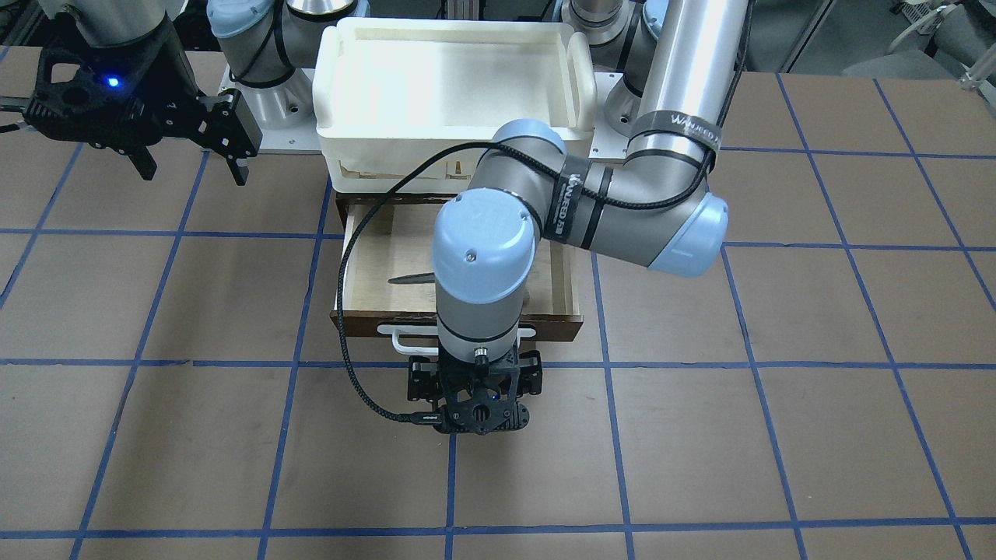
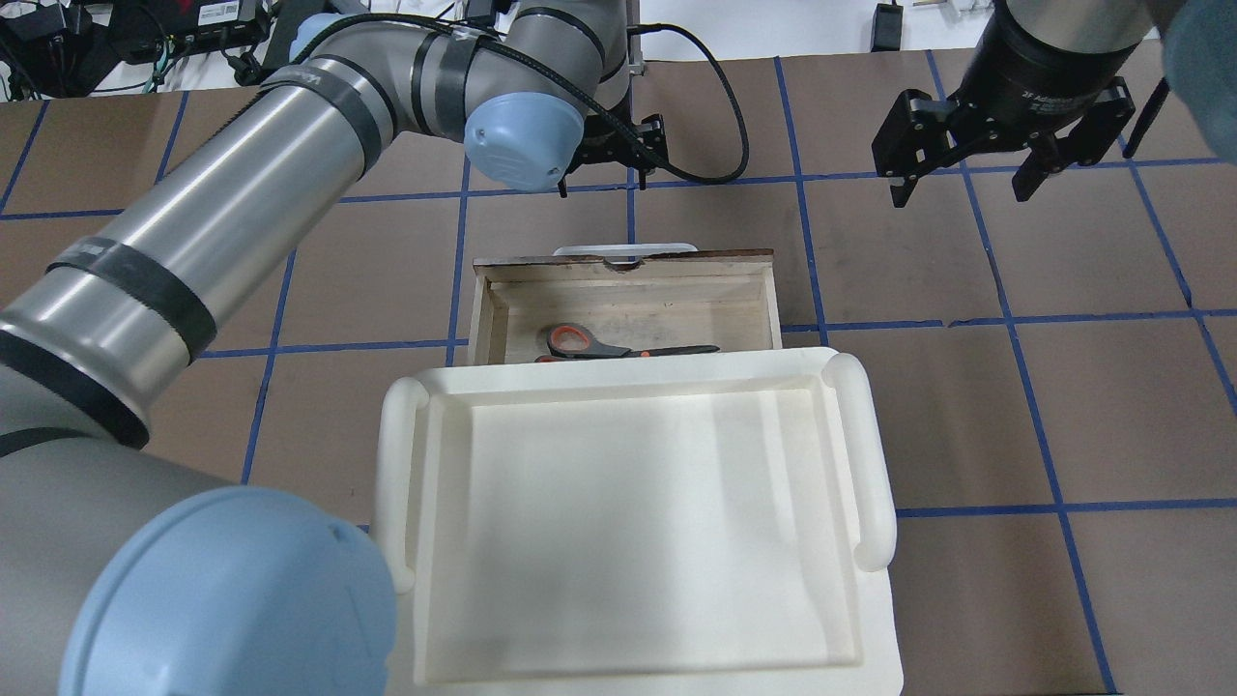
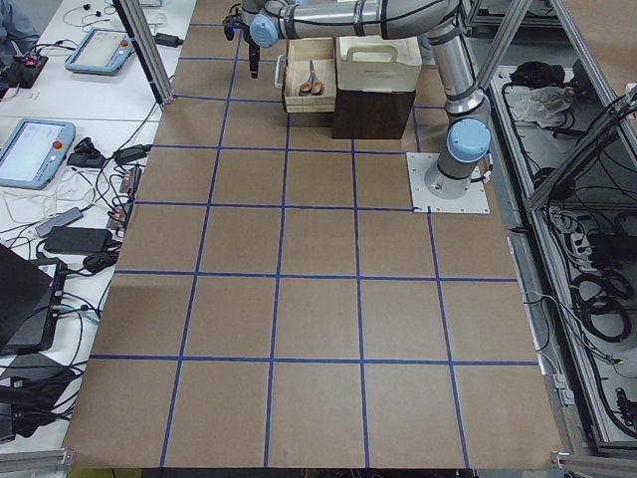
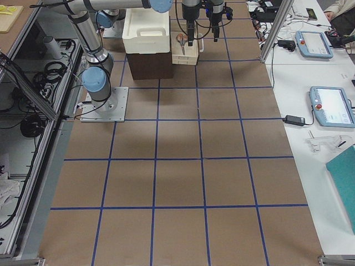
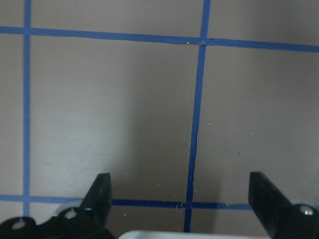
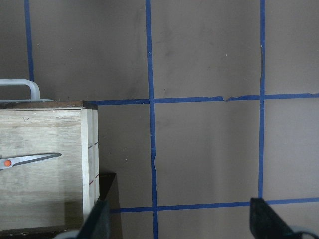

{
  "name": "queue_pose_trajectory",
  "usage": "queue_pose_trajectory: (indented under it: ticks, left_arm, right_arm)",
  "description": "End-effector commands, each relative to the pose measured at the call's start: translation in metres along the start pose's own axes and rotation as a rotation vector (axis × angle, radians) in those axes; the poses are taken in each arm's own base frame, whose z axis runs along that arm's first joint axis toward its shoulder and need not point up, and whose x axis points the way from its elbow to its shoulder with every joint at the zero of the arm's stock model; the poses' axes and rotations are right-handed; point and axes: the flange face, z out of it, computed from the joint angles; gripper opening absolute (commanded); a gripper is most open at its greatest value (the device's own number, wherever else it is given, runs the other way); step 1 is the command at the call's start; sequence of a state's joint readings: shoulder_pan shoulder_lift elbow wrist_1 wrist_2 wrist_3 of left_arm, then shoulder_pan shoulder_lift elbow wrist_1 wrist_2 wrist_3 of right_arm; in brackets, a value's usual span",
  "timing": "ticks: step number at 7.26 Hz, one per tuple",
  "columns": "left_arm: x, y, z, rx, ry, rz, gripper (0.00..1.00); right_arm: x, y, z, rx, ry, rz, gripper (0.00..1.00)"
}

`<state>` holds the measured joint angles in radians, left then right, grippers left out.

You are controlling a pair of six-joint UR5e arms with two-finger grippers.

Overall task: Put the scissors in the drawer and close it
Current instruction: 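Move the left gripper over the drawer front near the white handle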

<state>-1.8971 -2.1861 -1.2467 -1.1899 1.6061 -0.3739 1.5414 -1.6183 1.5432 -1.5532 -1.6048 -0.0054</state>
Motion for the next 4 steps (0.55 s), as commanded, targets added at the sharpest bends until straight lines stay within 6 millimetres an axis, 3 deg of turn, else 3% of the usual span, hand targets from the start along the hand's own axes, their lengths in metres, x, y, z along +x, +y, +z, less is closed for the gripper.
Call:
queue_pose_trajectory:
  ticks: [1, 4]
  left_arm:
    - [0.016, 0.008, 0.046, -0.096, -0.026, 0.043, 0.97]
    - [0.016, 0.032, 0.044, -0.283, -0.007, 0.055, 0.99]
  right_arm:
    - [0.004, -0.001, 0.0, -0.001, 0.002, 0.011, 1.0]
    - [0.002, -0.003, -0.004, 0.013, -0.006, 0.009, 1.0]
